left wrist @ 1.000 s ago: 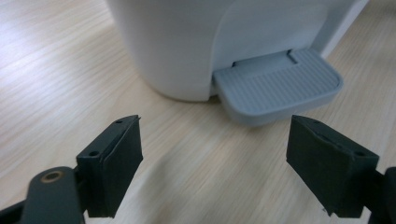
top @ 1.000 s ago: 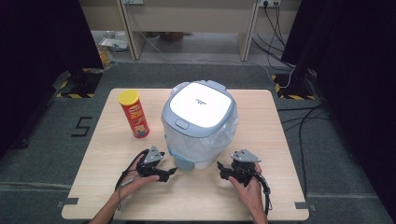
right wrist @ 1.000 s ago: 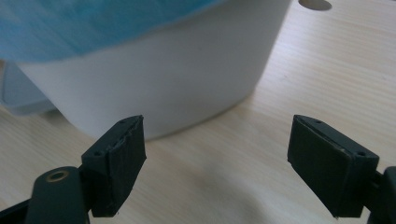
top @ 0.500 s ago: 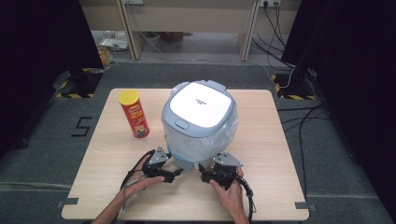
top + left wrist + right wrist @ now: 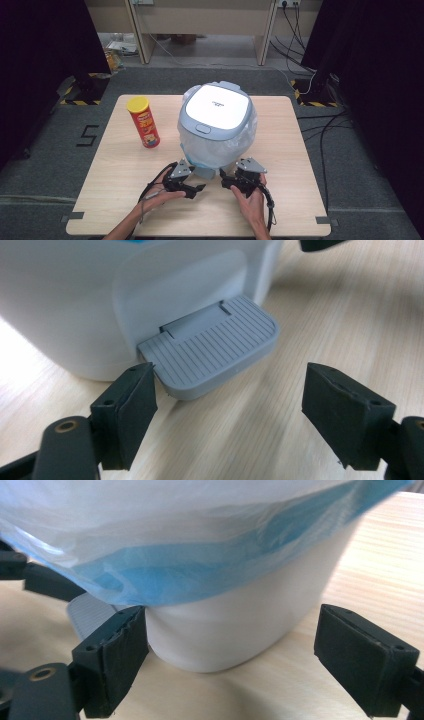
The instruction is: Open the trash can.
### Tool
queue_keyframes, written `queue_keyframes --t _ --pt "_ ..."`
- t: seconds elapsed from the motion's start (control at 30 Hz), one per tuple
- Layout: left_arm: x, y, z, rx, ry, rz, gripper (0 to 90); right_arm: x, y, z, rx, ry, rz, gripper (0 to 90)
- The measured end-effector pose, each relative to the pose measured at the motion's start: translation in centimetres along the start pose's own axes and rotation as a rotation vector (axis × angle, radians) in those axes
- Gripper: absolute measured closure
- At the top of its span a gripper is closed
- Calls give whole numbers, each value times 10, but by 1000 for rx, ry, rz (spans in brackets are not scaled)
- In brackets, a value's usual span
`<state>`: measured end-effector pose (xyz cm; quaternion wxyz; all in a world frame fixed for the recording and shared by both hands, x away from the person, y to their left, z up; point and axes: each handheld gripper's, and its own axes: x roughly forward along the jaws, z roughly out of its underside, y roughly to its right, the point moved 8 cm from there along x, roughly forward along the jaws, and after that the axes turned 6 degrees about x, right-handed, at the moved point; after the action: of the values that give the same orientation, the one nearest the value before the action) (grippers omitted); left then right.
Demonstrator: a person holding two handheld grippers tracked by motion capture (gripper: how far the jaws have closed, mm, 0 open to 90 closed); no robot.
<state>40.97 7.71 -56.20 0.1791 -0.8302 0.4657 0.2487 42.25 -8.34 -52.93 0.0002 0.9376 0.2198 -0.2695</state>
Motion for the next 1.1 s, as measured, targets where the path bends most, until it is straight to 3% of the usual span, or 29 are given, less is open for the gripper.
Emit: queue_keyframes --t 0.17,0.3,0.47,0.57,0.73,0.97,1.1 --pt "14 6 -11 9 3 7 205 3 16 -7 28 17 5 145" --pt "24 10 -18 46 -6 -4 201 6 34 -13 37 26 41 146" --pt "28 10 -19 51 -8 4 209 5 41 -13 52 31 40 183" --pt "22 7 -15 39 3 -2 211 2 34 -8 47 14 -2 185" --pt "4 -3 -3 22 -6 -24 213 2 12 4 -2 -29 -60 196" --pt "-24 -18 28 -3 -51 -63 212 -1 -7 6 -40 -32 -102 205" --pt "-42 -30 46 -26 -78 -109 211 1 -21 7 -59 -34 -138 206"
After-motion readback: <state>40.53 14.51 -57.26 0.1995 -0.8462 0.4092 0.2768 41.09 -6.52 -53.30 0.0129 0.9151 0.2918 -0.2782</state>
